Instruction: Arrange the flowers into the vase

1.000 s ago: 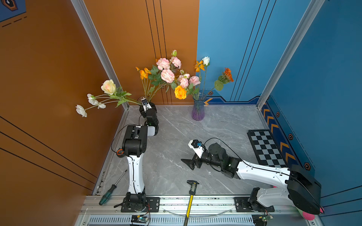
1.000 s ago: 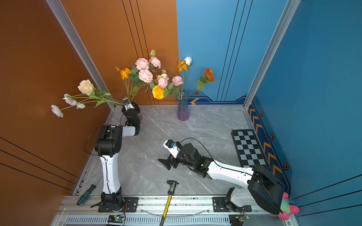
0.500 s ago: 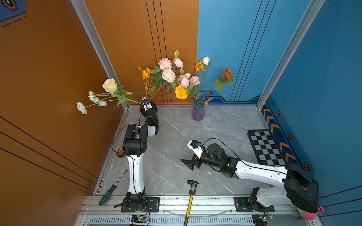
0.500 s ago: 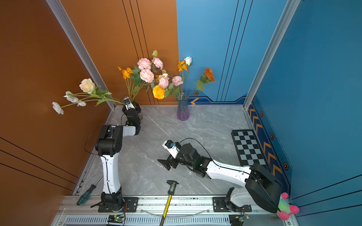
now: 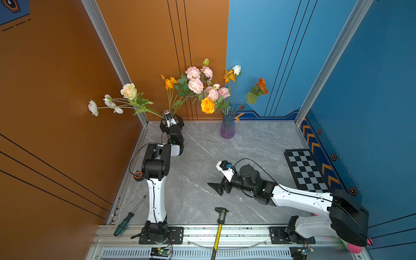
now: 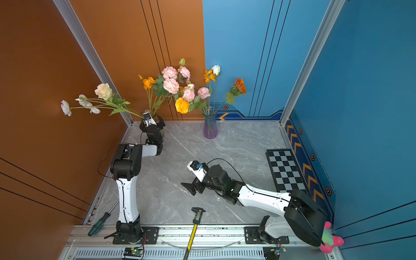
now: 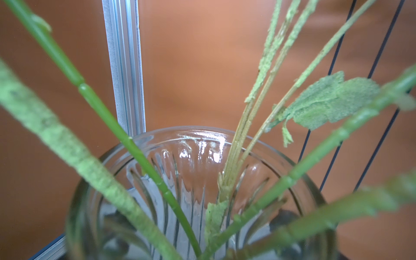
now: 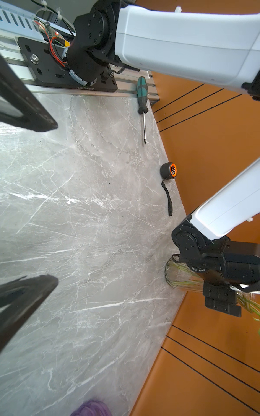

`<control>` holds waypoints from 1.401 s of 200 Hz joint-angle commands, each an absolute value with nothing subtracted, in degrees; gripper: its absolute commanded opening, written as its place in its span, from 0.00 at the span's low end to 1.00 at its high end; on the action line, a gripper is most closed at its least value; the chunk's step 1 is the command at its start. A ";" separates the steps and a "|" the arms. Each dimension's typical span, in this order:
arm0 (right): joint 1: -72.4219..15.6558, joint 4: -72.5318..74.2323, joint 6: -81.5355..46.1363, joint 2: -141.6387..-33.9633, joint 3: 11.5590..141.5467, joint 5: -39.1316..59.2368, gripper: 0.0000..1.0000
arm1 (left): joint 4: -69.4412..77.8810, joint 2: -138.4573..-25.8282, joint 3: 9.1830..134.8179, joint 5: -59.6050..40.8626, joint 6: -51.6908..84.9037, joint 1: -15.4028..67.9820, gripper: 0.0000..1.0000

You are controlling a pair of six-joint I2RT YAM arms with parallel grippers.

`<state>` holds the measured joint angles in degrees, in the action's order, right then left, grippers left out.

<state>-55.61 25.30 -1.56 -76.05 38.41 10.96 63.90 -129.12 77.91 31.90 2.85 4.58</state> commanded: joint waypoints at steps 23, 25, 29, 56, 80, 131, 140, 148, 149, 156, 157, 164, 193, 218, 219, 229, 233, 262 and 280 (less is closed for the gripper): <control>-56.07 27.33 -2.41 -75.01 38.33 11.65 1.00 | 65.74 -127.48 75.16 33.50 3.51 4.83 0.98; -56.07 27.33 -2.43 -75.03 38.32 11.61 1.00 | 65.74 -127.34 74.98 33.53 3.67 4.86 0.98; -56.07 27.42 -2.41 -74.95 38.24 11.60 1.00 | 65.79 -127.16 74.58 33.49 3.79 4.87 0.98; -55.27 27.42 -2.37 -73.86 37.46 11.43 1.00 | 65.66 -125.65 72.56 33.05 3.21 5.56 0.98; -53.31 26.71 -2.26 -71.59 36.33 11.78 1.00 | 65.65 -123.72 69.97 34.32 3.09 6.76 0.98; -49.27 21.88 -2.24 -63.30 33.40 10.66 1.00 | 67.71 -118.03 60.85 37.81 4.61 8.73 0.98; -48.64 21.22 -2.52 -61.61 32.52 10.10 1.00 | 68.05 -116.55 59.43 38.75 3.66 9.64 0.98; -47.97 20.90 -2.87 -60.17 31.60 9.80 1.00 | 68.07 -115.05 56.70 40.52 2.08 10.69 0.98; -47.85 20.86 -2.89 -60.01 31.49 9.78 1.00 | 68.09 -114.87 56.39 40.78 1.92 10.84 0.98; -47.26 20.66 -3.24 -58.79 30.68 9.59 1.00 | 68.03 -113.34 55.00 43.24 1.03 11.98 0.98; -47.19 20.57 -3.29 -58.66 30.55 9.58 1.00 | 68.07 -113.14 54.53 43.50 1.00 11.98 0.98; -46.65 20.05 -3.51 -57.47 29.95 9.50 1.00 | 68.00 -111.45 52.80 44.87 0.95 12.91 0.98; -44.66 17.14 -3.21 -52.30 27.16 8.94 1.00 | 68.00 -103.02 42.82 47.04 1.53 15.36 0.98; -42.28 12.61 -3.16 -45.74 25.31 8.65 1.00 | 67.86 -93.88 33.22 44.61 1.01 17.41 0.98; -42.19 12.46 -3.16 -45.46 25.18 8.59 1.00 | 67.81 -93.57 32.87 44.54 0.86 17.54 0.98; -41.20 10.08 -3.46 -42.57 24.08 7.84 1.00 | 66.42 -89.31 29.48 44.51 -0.34 19.10 0.98; -40.74 8.95 -3.75 -41.28 23.59 7.31 1.00 | 65.27 -87.58 28.28 44.56 -0.54 19.98 0.98; -37.64 -2.97 -10.03 -30.16 20.69 -1.78 1.00 | 51.73 -73.38 22.08 45.27 -0.56 28.48 0.98; -36.36 -12.76 -15.53 -22.45 19.96 -8.22 1.00 | 37.33 -63.38 21.04 47.07 -2.89 34.69 0.98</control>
